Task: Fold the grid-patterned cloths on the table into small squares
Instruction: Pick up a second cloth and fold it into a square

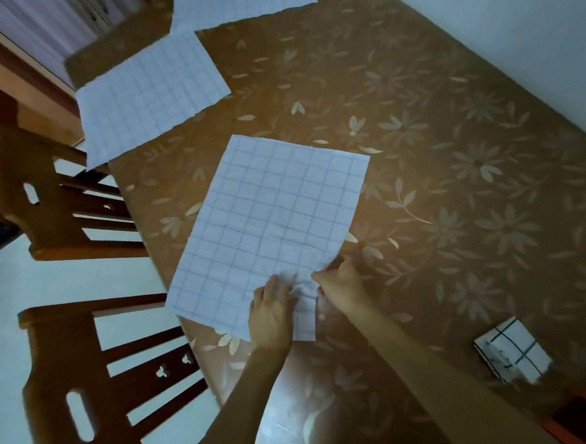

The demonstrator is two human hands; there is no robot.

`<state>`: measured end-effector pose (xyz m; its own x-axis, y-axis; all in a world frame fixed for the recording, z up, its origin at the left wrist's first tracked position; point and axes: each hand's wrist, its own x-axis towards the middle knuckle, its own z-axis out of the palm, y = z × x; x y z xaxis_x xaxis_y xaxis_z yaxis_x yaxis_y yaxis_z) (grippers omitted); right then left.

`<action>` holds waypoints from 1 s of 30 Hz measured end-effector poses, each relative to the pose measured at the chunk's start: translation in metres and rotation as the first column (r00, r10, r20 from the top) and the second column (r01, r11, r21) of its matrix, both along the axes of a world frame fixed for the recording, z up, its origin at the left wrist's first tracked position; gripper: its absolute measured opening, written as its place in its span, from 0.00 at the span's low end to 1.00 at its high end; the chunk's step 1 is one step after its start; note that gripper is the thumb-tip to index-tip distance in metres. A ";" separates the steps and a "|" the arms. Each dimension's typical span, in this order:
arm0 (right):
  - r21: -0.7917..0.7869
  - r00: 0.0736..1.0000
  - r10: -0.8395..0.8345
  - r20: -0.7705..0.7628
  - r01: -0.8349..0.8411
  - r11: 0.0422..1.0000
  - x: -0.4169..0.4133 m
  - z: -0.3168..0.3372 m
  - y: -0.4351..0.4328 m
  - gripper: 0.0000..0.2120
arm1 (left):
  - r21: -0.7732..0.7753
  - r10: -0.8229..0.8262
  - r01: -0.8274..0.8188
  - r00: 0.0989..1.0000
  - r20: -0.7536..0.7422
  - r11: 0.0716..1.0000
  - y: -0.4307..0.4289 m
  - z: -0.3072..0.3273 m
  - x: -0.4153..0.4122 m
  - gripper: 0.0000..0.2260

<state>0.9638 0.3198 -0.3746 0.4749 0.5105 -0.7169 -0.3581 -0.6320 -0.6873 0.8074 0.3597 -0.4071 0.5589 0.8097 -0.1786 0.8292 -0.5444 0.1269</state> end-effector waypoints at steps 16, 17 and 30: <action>-0.120 0.946 0.200 0.254 -0.174 0.977 0.031 -0.003 -0.052 0.07 | -0.237 0.353 -0.291 0.889 0.291 0.927 -0.021 0.015 -0.025 0.06; -0.156 0.937 0.214 0.278 -0.176 0.972 0.033 -0.002 -0.058 0.10 | -0.183 0.402 -0.363 0.872 0.278 0.914 -0.012 0.013 -0.026 0.08; -0.021 0.905 -0.033 0.424 0.046 0.999 0.063 0.004 -0.070 0.29 | -0.332 0.479 -0.513 0.859 -0.182 0.792 0.051 0.042 -0.001 0.37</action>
